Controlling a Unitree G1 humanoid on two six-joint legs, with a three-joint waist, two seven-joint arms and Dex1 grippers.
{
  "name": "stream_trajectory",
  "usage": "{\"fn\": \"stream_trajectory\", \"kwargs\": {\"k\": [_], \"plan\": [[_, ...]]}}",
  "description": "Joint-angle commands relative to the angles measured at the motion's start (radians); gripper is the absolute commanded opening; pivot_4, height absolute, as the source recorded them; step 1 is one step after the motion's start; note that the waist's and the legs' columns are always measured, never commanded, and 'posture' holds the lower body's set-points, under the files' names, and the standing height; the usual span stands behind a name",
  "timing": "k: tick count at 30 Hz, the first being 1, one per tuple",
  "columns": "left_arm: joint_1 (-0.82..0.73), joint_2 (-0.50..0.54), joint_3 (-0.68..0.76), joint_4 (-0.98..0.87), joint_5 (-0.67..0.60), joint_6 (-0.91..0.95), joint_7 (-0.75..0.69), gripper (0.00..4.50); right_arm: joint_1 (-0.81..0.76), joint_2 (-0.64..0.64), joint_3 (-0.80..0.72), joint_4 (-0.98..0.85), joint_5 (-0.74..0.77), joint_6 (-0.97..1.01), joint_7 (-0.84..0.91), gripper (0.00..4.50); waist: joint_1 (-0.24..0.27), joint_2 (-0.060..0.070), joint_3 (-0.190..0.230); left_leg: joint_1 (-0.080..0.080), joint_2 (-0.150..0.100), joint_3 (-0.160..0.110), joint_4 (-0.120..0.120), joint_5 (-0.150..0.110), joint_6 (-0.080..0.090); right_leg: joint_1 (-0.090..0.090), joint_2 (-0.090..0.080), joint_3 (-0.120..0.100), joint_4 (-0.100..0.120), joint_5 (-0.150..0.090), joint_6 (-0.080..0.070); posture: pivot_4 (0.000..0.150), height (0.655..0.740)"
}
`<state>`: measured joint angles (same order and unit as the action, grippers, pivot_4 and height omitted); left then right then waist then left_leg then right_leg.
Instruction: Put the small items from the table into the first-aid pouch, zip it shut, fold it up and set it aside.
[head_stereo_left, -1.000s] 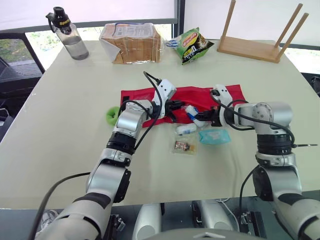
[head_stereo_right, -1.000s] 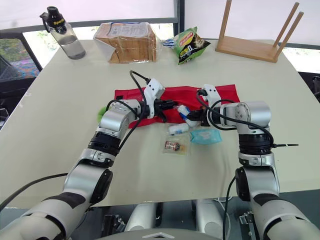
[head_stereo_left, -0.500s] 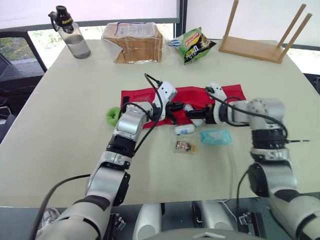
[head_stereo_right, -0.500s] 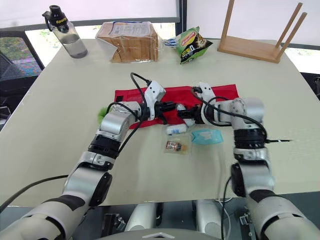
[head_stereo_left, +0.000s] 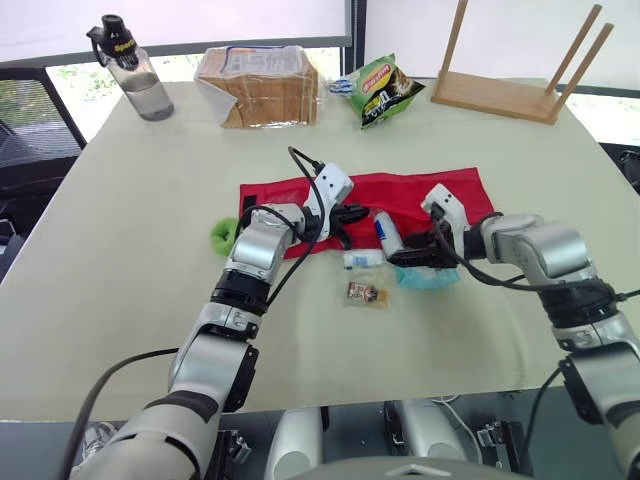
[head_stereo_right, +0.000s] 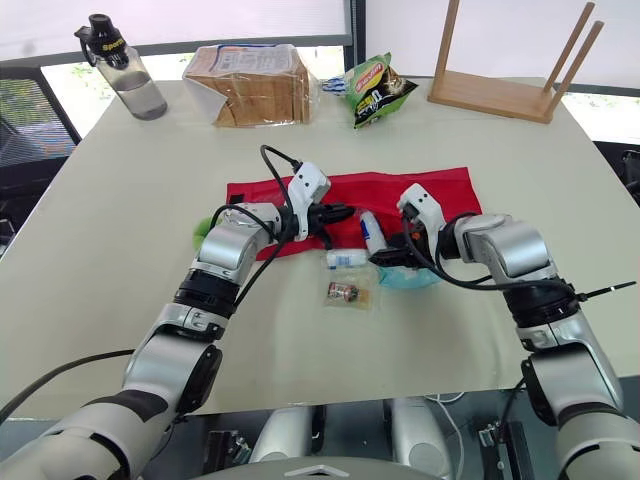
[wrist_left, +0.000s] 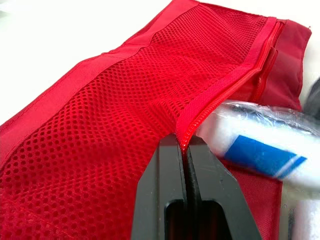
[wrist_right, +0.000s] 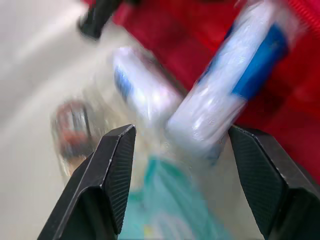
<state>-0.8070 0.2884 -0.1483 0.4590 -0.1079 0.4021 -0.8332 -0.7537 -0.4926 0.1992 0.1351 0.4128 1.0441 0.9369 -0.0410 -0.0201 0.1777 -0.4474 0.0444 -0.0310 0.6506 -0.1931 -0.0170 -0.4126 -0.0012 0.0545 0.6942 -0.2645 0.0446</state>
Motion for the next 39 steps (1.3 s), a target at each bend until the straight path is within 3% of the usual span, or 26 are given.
{"fn": "stream_trajectory", "kwargs": {"k": [1, 4, 5, 7, 11, 12, 24, 39], "plan": [[0.0, 0.005, 0.008, -0.044, -0.006, -0.016, 0.001, 0.0, -0.028, 0.016, -0.068, 0.017, 0.029, 0.036, -0.038, 3.11, 0.006, 0.0, 0.0, 0.0, 0.0, 0.0, 0.0, 0.0, 0.0, 0.0, 0.0, 0.0, 0.0, 0.0, 0.0, 0.15, 0.74], [0.001, 0.006, 0.008, -0.047, -0.007, -0.015, 0.003, 0.0, -0.042, 0.035, -0.098, 0.039, 0.049, 0.07, -0.058, 3.11, 0.006, 0.0, 0.0, 0.0, 0.0, 0.0, 0.0, 0.0, 0.0, 0.0, 0.0, 0.0, 0.0, 0.0, 0.0, 0.15, 0.74], [0.002, 0.007, 0.009, -0.048, -0.007, -0.014, 0.003, 0.0, -0.044, 0.035, -0.093, 0.043, 0.046, 0.07, -0.061, 2.87, 0.005, 0.0, 0.0, 0.0, 0.0, 0.0, 0.0, 0.0, 0.0, 0.0, 0.0, 0.0, 0.0, 0.0, 0.0, 0.15, 0.74], [0.001, 0.008, 0.01, -0.049, -0.008, -0.013, 0.002, 0.0, -0.042, 0.036, -0.079, 0.051, 0.036, 0.068, -0.069, 2.32, 0.004, 0.0, 0.0, 0.0, 0.0, 0.0, 0.0, 0.0, 0.0, 0.0, 0.0, 0.0, 0.0, 0.0, 0.0, 0.15, 0.74], [0.007, 0.014, 0.013, -0.058, -0.013, -0.016, -0.004, 0.0, -0.047, 0.07, -0.091, 0.067, 0.041, 0.106, -0.119, 0.3, 0.001, 0.0, 0.0, 0.0, 0.0, 0.0, 0.0, 0.0, 0.0, 0.0, 0.0, 0.0, 0.0, 0.0, 0.0, 0.15, 0.74], [0.01, 0.015, 0.013, -0.063, -0.016, -0.021, -0.009, 0.0, -0.055, 0.084, -0.104, 0.074, 0.046, 0.125, -0.139, 0.05, 0.0, 0.0, 0.0, 0.0, 0.0, 0.0, 0.0, 0.0, 0.0, 0.0, 0.0, 0.0, 0.0, 0.0, 0.0, 0.15, 0.74], [0.028, 0.01, 0.009, -0.133, -0.036, -0.045, -0.034, 0.0, -0.199, 0.342, -0.278, 0.244, 0.028, 0.177, -0.441, 0.05, 0.0, 0.0, 0.0, 0.0, 0.0, 0.0, 0.0, 0.0, 0.0, 0.0, 0.0, 0.0, 0.0, 0.0, 0.0, 0.15, 0.74], [0.062, 0.018, 0.008, -0.164, -0.035, -0.047, -0.06, 0.0, -0.295, 0.419, -0.331, 0.421, 0.026, 0.039, -0.485, 0.05, -0.001, 0.001, 0.0, 0.0, 0.0, 0.0, -0.001, 0.0, 0.0, 0.0, 0.0, 0.0, 0.0, 0.0, 0.0, 0.15, 0.74]]}}
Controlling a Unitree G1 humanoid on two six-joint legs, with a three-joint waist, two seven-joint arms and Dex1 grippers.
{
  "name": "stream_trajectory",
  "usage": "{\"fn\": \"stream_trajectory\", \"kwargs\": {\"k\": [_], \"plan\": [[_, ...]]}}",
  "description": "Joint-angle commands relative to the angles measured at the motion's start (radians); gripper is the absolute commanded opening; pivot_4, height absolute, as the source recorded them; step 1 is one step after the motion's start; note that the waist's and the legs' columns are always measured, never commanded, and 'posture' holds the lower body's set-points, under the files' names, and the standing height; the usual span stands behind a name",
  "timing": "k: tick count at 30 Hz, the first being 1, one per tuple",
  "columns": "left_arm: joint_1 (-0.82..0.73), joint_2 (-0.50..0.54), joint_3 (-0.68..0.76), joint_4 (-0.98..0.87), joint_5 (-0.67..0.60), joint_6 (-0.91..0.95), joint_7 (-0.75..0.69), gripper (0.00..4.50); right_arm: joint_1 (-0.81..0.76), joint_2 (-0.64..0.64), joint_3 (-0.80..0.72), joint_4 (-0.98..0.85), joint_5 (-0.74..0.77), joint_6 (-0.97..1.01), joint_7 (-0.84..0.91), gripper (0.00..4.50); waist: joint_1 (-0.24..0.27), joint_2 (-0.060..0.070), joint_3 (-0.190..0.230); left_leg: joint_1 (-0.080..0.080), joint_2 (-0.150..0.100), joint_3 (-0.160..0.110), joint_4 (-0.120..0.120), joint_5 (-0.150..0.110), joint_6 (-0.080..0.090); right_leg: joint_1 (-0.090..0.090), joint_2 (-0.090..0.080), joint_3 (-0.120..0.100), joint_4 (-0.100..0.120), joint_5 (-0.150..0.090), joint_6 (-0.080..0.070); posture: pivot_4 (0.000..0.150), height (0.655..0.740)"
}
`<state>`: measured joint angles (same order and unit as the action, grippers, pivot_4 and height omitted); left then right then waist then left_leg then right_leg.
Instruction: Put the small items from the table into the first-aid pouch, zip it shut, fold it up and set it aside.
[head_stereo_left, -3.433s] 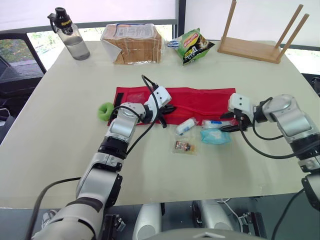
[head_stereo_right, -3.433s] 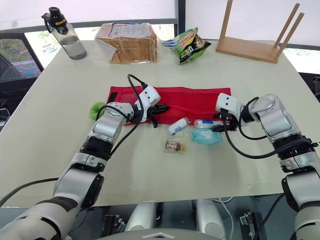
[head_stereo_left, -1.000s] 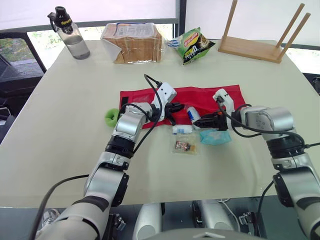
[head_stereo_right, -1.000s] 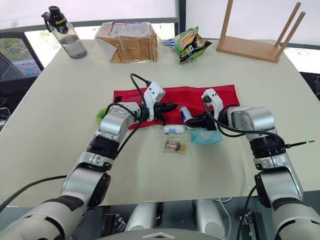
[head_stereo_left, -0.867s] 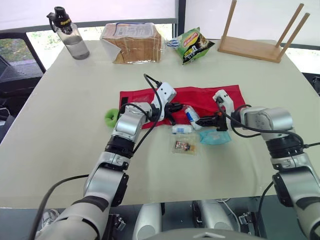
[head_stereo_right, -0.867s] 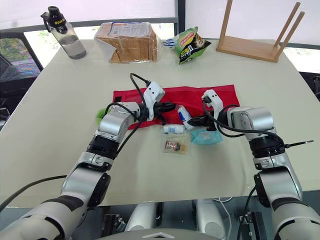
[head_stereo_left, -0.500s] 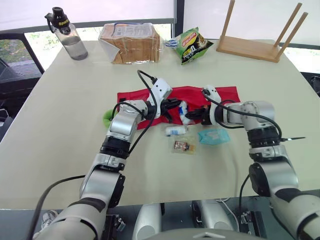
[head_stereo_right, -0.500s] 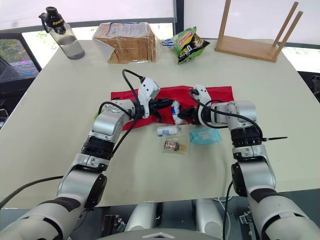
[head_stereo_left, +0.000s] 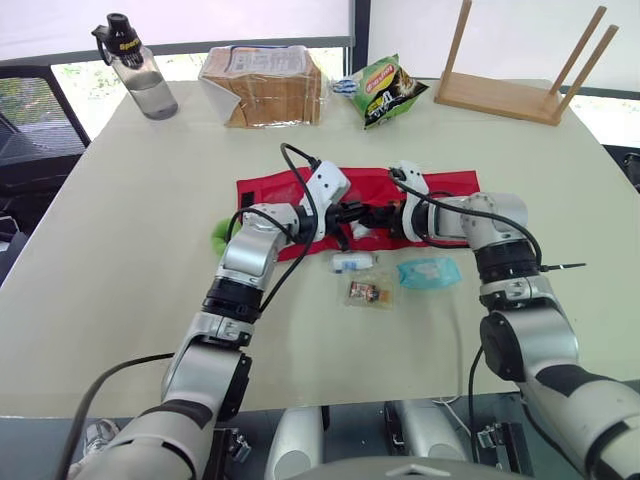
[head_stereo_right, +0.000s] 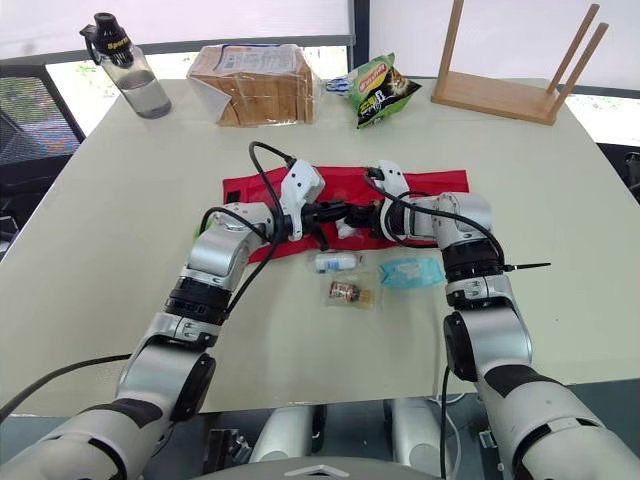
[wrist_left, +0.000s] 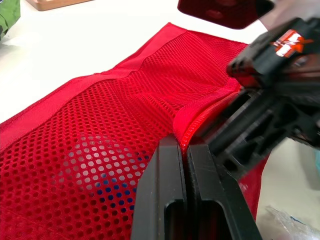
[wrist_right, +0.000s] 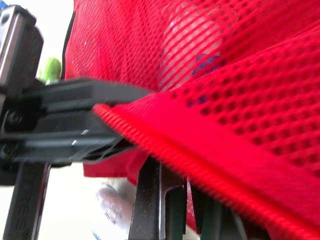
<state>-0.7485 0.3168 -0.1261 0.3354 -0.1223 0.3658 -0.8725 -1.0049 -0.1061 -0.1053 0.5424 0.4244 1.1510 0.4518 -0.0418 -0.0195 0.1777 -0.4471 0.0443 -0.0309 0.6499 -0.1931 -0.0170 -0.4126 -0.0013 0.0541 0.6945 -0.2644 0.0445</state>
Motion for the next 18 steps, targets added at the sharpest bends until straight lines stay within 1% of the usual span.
{"fn": "stream_trajectory", "kwargs": {"k": [1, 3, 7, 12, 15, 16, 17, 18], "plan": [[0.005, -0.011, -0.015, -0.039, -0.02, -0.012, -0.021, 0.0, -0.048, 0.047, -0.014, 0.037, 0.005, -0.115, 0.014, 0.05, -0.001, 0.0, 0.0, 0.0, 0.0, 0.0, 0.0, 0.0, 0.0, 0.0, 0.0, 0.0, 0.0, 0.0, 0.0, 0.15, 0.74], [0.005, -0.007, -0.017, -0.033, -0.015, -0.015, -0.024, 0.0, -0.055, 0.062, 0.016, 0.09, -0.028, -0.208, 0.039, 0.05, -0.003, 0.0, 0.0, 0.0, 0.0, 0.0, 0.0, 0.0, 0.0, 0.0, 0.0, 0.0, 0.0, 0.0, 0.0, 0.15, 0.74], [0.014, 0.009, -0.024, -0.029, -0.009, -0.019, -0.035, 0.0, -0.077, 0.068, 0.033, 0.2, -0.074, -0.334, 0.076, 0.05, -0.006, 0.0, 0.0, 0.001, 0.0, 0.0, -0.001, 0.0, 0.0, 0.0, 0.0, 0.001, 0.0, 0.0, 0.0, 0.15, 0.74], [0.029, 0.032, -0.038, -0.012, 0.007, -0.054, -0.042, 0.0, -0.087, 0.059, 0.082, 0.237, -0.1, -0.373, 0.195, 0.05, -0.005, 0.0, 0.0, 0.001, 0.0, 0.001, -0.001, 0.0, 0.0, 0.0, 0.0, 0.001, 0.0, 0.0, 0.0, 0.15, 0.74], [0.029, 0.036, -0.04, 0.013, 0.017, -0.074, -0.041, 0.0, -0.066, 0.034, 0.117, 0.192, -0.106, -0.354, 0.269, 0.05, -0.003, 0.0, 0.0, 0.001, 0.0, 0.001, -0.001, 0.0, 0.0, 0.0, 0.0, 0.001, 0.0, 0.0, 0.0, 0.15, 0.74], [0.027, 0.037, -0.042, 0.023, 0.022, -0.082, -0.04, 0.0, -0.055, 0.021, 0.125, 0.164, -0.1, -0.334, 0.29, 0.69, -0.002, 0.0, 0.0, 0.001, 0.0, 0.001, -0.001, 0.0, 0.0, 0.0, 0.0, 0.001, 0.0, 0.0, 0.0, 0.15, 0.74], [0.025, 0.038, -0.041, 0.033, 0.026, -0.088, -0.037, 0.0, -0.041, 0.007, 0.131, 0.127, -0.092, -0.314, 0.309, 0.83, -0.002, 0.0, 0.0, 0.001, 0.0, 0.001, -0.001, 0.0, 0.0, 0.0, 0.0, 0.001, 0.0, 0.0, 0.0, 0.15, 0.74], [0.017, 0.04, -0.041, 0.054, 0.033, -0.099, -0.033, 0.0, -0.014, -0.027, 0.154, 0.053, -0.085, -0.284, 0.346, 1.5, -0.001, 0.0, 0.0, 0.001, 0.0, 0.001, -0.001, 0.0, 0.0, 0.0, 0.0, 0.001, 0.0, 0.0, 0.0, 0.15, 0.74]]}}
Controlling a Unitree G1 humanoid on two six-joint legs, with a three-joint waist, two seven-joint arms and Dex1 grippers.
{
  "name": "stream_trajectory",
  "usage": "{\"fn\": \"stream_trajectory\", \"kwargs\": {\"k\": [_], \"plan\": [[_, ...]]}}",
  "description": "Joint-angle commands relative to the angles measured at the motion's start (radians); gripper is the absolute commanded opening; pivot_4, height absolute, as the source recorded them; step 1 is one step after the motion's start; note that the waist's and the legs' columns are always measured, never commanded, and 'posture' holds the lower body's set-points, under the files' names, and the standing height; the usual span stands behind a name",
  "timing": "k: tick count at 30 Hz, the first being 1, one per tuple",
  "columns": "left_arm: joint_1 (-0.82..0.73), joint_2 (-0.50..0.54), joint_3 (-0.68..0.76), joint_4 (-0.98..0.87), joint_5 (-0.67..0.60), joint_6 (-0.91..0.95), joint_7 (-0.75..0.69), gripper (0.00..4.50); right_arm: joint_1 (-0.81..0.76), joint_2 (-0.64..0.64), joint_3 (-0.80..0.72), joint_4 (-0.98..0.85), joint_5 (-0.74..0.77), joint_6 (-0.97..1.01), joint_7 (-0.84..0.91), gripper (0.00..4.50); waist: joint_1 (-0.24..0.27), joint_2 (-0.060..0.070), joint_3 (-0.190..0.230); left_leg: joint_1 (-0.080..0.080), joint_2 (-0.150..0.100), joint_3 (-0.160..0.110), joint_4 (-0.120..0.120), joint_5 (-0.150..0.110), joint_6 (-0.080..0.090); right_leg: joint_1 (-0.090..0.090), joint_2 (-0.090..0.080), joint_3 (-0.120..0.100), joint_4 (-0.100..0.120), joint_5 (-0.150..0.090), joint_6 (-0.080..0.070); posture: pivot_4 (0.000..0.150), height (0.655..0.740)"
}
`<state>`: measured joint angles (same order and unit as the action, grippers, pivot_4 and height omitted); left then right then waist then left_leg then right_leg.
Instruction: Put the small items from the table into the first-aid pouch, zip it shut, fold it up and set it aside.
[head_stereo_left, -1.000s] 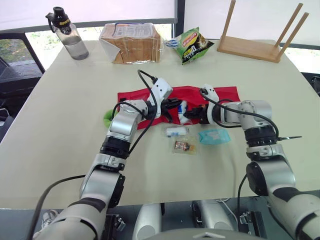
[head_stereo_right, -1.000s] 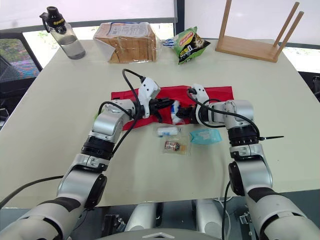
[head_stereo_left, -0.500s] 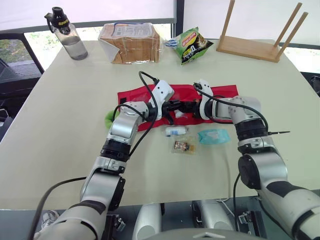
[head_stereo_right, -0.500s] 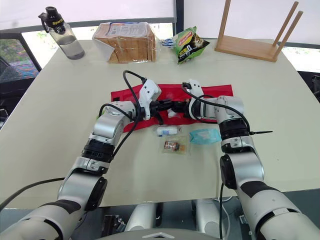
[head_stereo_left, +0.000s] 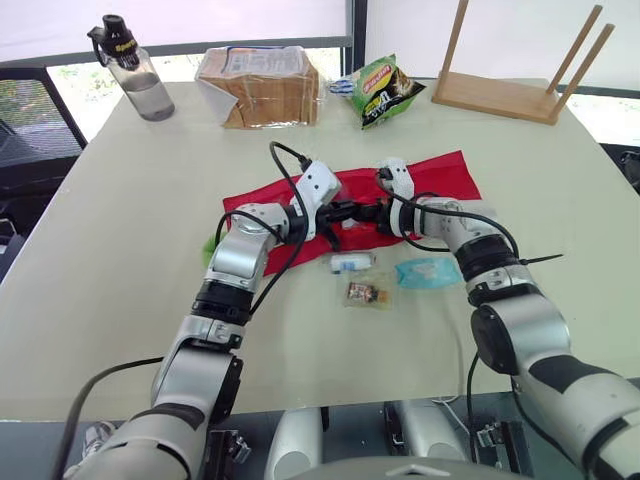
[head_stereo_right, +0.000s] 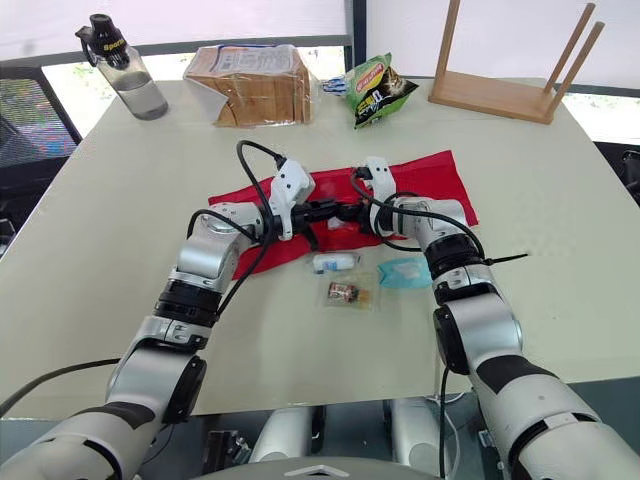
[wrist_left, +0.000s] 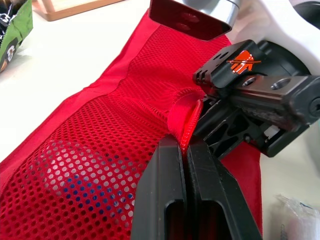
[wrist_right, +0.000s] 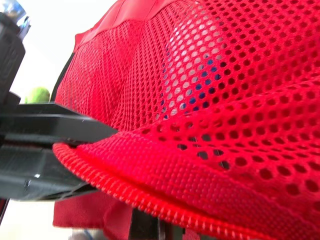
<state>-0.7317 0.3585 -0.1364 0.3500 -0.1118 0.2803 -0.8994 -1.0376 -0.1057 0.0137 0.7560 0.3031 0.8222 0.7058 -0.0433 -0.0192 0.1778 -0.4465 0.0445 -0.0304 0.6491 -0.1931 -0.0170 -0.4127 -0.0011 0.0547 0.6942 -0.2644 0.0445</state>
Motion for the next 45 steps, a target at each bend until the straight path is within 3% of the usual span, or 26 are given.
{"fn": "stream_trajectory", "kwargs": {"k": [1, 3, 8, 13, 18, 23, 33, 40, 45], "plan": [[-0.007, 0.001, -0.03, 0.058, 0.03, -0.024, -0.002, 0.0, 0.046, -0.063, 0.062, -0.233, 0.038, 0.065, 0.126, 1.62, 0.003, 0.0, 0.0, 0.0, 0.0, 0.0, 0.0, 0.0, 0.0, 0.0, 0.0, 0.0, 0.0, 0.0, 0.0, 0.15, 0.74], [-0.021, 0.005, -0.031, 0.094, 0.041, -0.049, -0.001, 0.0, 0.101, -0.134, 0.108, -0.371, 0.042, 0.081, 0.187, 2.44, 0.002, 0.001, 0.001, 0.0, 0.0, 0.0, 0.0, 0.0, 0.0, 0.0, 0.0, 0.0, 0.0, 0.0, 0.0, 0.15, 0.74], [-0.059, 0.012, -0.034, 0.174, 0.054, -0.112, -0.016, 0.0, 0.256, -0.336, 0.169, -0.695, 0.029, -0.035, 0.312, 2.44, 0.007, 0.001, 0.001, -0.002, 0.0, -0.001, 0.001, 0.0, 0.0, 0.0, 0.0, -0.001, -0.001, 0.0, 0.0, 0.15, 0.74], [-0.082, 0.01, -0.033, 0.218, 0.061, -0.159, -0.033, 0.0, 0.348, -0.44, 0.127, -0.84, 0.012, -0.18, 0.319, 2.44, 0.001, 0.001, 0.001, 0.0, 0.0, -0.001, 0.0, 0.0, 0.0, 0.0, 0.001, -0.001, 0.0, 0.0, 0.0, 0.15, 0.74], [-0.099, 0.011, -0.031, 0.256, 0.063, -0.19, -0.055, 0.0, 0.392, -0.53, 0.187, -0.961, 0.045, -0.181, 0.42, 2.44, 0.003, 0.001, 0.001, -0.001, 0.0, 0.0, 0.001, 0.0, 0.0, 0.0, 0.0, 0.0, -0.001, 0.0, 0.0, 0.15, 0.74], [-0.113, 0.023, -0.024, 0.298, 0.066, -0.223, -0.077, 0.0, 0.347, -0.461, 0.272, -0.912, 0.005, -0.166, 0.389, 2.44, 0.002, 0.001, 0.001, 0.0, 0.0, -0.001, 0.001, 0.0, 0.0, 0.0, 0.001, -0.001, 0.0, 0.0, 0.0, 0.15, 0.74], [-0.135, 0.035, -0.019, 0.349, 0.082, -0.267, -0.075, 0.0, 0.205, -0.295, 0.454, -0.566, -0.181, -0.304, 0.368, 2.44, 0.003, 0.001, 0.001, -0.001, 0.0, -0.001, 0.001, 0.0, 0.0, 0.0, 0.0, -0.001, 0.0, 0.0, 0.0, 0.15, 0.74], [-0.129, 0.032, -0.017, 0.335, 0.079, -0.261, -0.066, 0.0, 0.197, -0.263, 0.46, -0.516, -0.212, -0.329, 0.39, 2.44, 0.002, 0.001, 0.001, -0.001, 0.0, -0.001, 0.001, 0.0, 0.0, 0.0, 0.0, -0.001, 0.0, 0.0, 0.0, 0.15, 0.74], [-0.126, 0.027, -0.015, 0.33, 0.076, -0.256, -0.061, 0.0, 0.23, -0.282, 0.409, -0.569, -0.182, -0.283, 0.385, 0.32, 0.003, 0.001, 0.001, 0.0, 0.0, -0.001, 0.001, 0.0, 0.0, 0.0, 0.0, -0.001, 0.0, 0.0, 0.0, 0.15, 0.74]]}}
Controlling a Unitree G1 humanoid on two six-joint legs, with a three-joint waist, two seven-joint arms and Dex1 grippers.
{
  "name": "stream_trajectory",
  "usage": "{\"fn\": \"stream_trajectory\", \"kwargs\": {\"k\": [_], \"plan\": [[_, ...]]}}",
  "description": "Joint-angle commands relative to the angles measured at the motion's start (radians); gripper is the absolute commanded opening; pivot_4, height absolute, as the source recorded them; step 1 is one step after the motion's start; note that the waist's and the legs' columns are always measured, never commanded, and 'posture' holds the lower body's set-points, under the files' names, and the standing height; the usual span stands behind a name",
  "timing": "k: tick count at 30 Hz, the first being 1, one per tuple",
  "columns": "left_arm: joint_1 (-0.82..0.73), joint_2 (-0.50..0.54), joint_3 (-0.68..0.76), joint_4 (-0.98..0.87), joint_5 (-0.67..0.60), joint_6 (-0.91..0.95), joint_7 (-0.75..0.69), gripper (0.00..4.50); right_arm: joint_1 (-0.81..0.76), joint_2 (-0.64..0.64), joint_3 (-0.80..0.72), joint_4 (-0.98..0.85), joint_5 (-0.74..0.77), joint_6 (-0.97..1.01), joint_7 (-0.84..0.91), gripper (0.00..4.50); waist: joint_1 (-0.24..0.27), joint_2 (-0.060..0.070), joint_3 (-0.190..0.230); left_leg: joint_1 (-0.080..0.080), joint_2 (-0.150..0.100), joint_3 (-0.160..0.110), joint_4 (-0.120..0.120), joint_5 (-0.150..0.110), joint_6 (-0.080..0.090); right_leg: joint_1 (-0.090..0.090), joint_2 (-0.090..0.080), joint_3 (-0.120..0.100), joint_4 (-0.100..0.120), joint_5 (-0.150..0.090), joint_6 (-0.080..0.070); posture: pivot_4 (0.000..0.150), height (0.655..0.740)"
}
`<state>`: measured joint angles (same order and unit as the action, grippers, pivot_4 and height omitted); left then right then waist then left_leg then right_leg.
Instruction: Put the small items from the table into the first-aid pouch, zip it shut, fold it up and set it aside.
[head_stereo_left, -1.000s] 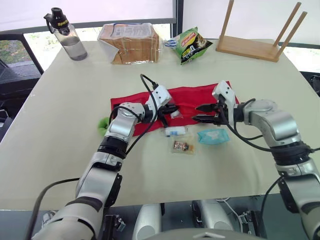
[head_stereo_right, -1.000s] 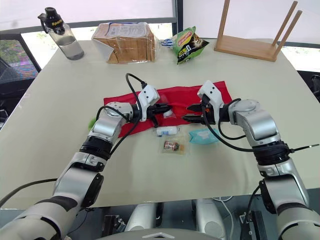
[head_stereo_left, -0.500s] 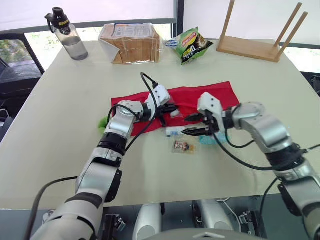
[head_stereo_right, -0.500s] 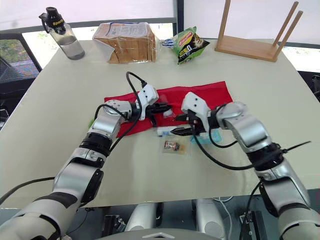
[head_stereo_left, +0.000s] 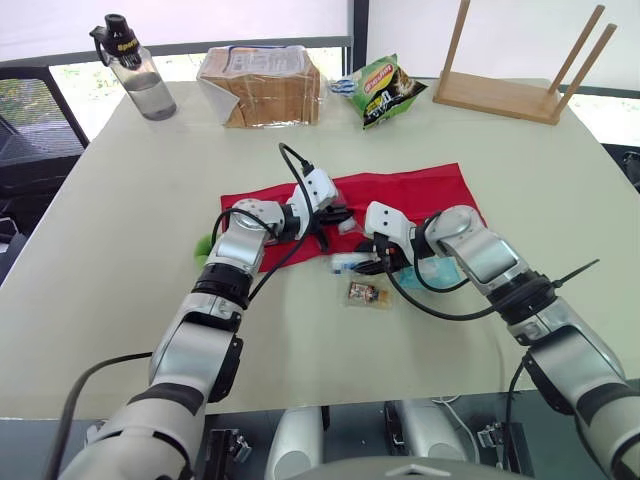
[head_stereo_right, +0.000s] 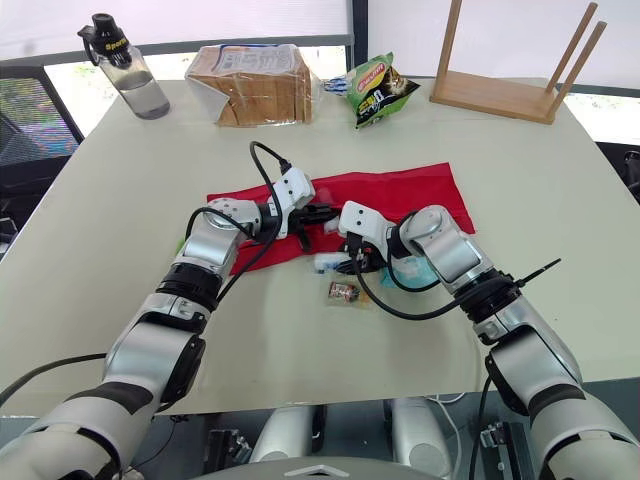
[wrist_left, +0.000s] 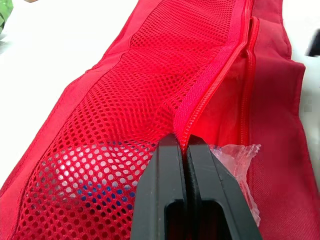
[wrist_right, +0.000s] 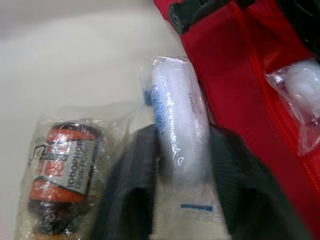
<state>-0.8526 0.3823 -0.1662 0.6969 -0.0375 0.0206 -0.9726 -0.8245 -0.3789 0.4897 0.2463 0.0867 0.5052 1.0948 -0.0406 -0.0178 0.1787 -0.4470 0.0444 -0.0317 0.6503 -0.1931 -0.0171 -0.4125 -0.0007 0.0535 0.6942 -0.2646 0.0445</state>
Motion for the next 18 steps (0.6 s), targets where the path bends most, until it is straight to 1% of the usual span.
{"fn": "stream_trajectory", "kwargs": {"k": [1, 2, 3, 6, 8, 10, 11, 13, 15, 18], "plan": [[-0.004, 0.001, 0.014, -0.019, 0.001, 0.004, 0.013, 0.0, 0.026, -0.008, -0.093, -0.078, 0.057, 0.062, -0.013, 0.19, 0.0, 0.0, 0.0, 0.0, 0.0, 0.0, 0.0, 0.0, 0.0, 0.0, 0.0, 0.0, 0.0, 0.0, 0.0, 0.15, 0.74], [-0.004, 0.0, 0.015, -0.019, -0.001, 0.004, 0.013, 0.0, 0.035, -0.004, -0.129, -0.104, 0.087, 0.107, -0.027, 0.05, 0.0, 0.0, 0.0, 0.0, 0.0, 0.0, 0.0, 0.0, 0.0, 0.0, 0.0, 0.0, 0.0, 0.0, 0.0, 0.15, 0.74], [-0.005, -0.001, 0.016, -0.019, -0.003, 0.005, 0.013, 0.0, 0.041, 0.005, -0.173, -0.128, 0.121, 0.161, -0.049, 0.05, 0.001, 0.0, 0.0, 0.0, 0.0, 0.0, 0.0, 0.0, 0.0, 0.0, 0.0, 0.0, 0.0, 0.0, 0.0, 0.15, 0.74], [-0.004, -0.005, 0.021, -0.02, -0.013, 0.008, 0.01, 0.0, 0.048, 0.04, -0.341, -0.196, 0.234, 0.409, -0.159, 0.05, 0.001, 0.0, 0.0, 0.0, 0.0, 0.0, 0.0, 0.0, 0.0, 0.0, 0.0, 0.0, 0.001, 0.0, 0.0, 0.15, 0.74], [-0.005, -0.008, 0.025, -0.02, -0.019, 0.013, 0.009, 0.0, 0.061, 0.049, -0.414, -0.242, 0.245, 0.554, -0.263, 0.05, 0.002, 0.0, 0.0, 0.0, 0.0, -0.001, 0.0, 0.0, 0.0, 0.0, 0.0, 0.0, 0.001, 0.0, 0.0, 0.15, 0.74], [-0.008, -0.011, 0.027, -0.019, -0.023, 0.017, 0.01, 0.0, 0.083, 0.061, -0.458, -0.292, 0.226, 0.662, -0.376, 0.05, 0.003, 0.0, 0.0, 0.0, 0.0, -0.001, 0.0, 0.0, 0.0, 0.0, 0.0, 0.0, 0.001, 0.0, 0.0, 0.15, 0.74], [-0.009, -0.013, 0.028, -0.019, -0.023, 0.018, 0.01, 0.0, 0.094, 0.068, -0.472, -0.311, 0.22, 0.693, -0.417, 0.05, 0.004, 0.0, 0.0, 0.0, 0.0, 0.0, 0.0, 0.0, 0.0, 0.0, 0.0, 0.0, 0.001, 0.0, 0.0, 0.15, 0.74], [-0.011, -0.02, 0.031, -0.019, -0.024, 0.021, 0.012, 0.0, 0.115, 0.128, -0.524, -0.354, 0.223, 0.76, -0.516, 0.05, 0.003, 0.0, 0.0, 0.0, 0.0, 0.0, 0.0, 0.0, 0.0, 0.0, 0.0, 0.0, 0.0, 0.0, 0.0, 0.15, 0.74], [-0.01, -0.027, 0.034, -0.023, -0.027, 0.028, 0.014, 0.0, 0.129, 0.174, -0.52, -0.39, 0.224, 0.792, -0.572, 0.05, -0.001, 0.0, 0.0, 0.0, 0.0, 0.0, 0.0, 0.0, 0.0, 0.0, 0.0, 0.0, 0.001, 0.0, 0.0, 0.15, 0.74], [-0.005, -0.035, 0.037, -0.03, -0.027, 0.033, 0.014, 0.0, 0.129, 0.252, -0.518, -0.396, 0.217, 0.795, -0.652, 0.05, -0.001, 0.0, 0.0, 0.0, 0.0, 0.0, -0.001, 0.0, 0.0, -0.001, 0.0, 0.0, 0.001, 0.0, 0.0, 0.15, 0.74]]}}
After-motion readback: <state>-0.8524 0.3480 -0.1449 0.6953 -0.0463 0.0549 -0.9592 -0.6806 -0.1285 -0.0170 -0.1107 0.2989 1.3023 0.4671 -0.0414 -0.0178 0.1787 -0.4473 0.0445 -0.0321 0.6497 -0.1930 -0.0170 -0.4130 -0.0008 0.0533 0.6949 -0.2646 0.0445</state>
